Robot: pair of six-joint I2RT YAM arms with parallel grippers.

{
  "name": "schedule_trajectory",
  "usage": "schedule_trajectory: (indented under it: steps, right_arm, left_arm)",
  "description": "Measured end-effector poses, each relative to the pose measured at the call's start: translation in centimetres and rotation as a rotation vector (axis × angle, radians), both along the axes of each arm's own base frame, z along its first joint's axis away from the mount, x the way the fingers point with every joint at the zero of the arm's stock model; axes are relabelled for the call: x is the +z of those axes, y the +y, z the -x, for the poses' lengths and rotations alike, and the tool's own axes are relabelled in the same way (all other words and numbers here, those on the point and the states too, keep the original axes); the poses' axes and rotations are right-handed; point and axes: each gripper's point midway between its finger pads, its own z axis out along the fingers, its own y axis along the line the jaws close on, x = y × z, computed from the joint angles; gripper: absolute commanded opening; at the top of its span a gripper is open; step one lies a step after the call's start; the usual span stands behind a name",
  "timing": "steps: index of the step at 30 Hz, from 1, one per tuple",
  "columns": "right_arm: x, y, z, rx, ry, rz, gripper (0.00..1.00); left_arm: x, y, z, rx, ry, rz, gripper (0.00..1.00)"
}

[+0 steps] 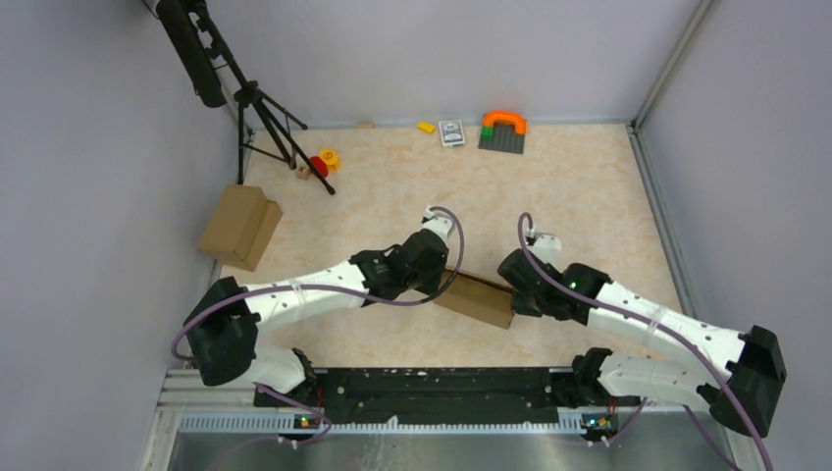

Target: Fold the paper box

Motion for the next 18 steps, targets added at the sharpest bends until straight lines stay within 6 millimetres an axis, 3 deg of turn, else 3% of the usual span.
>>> schedule_trajectory:
  steps: [4, 11, 18]
  right_arm:
    - [0.22, -0.24, 0.10, -0.006, 0.004, 0.009, 0.04]
    - [0.14, -0.41, 0.26, 0.005, 0.022, 0.036, 0.21]
    - [0.23, -0.88, 0.22, 0.016, 0.024, 0.073, 0.23]
  left_arm:
    - [-0.05, 0.05, 0.09, -0.003, 0.005, -0.010, 0.00]
    - [-0.08, -0.02, 0.08, -0.002, 0.003, -0.017, 0.00]
    - [-0.07, -0.10, 0.07, -0.002, 0.000, -0.023, 0.00]
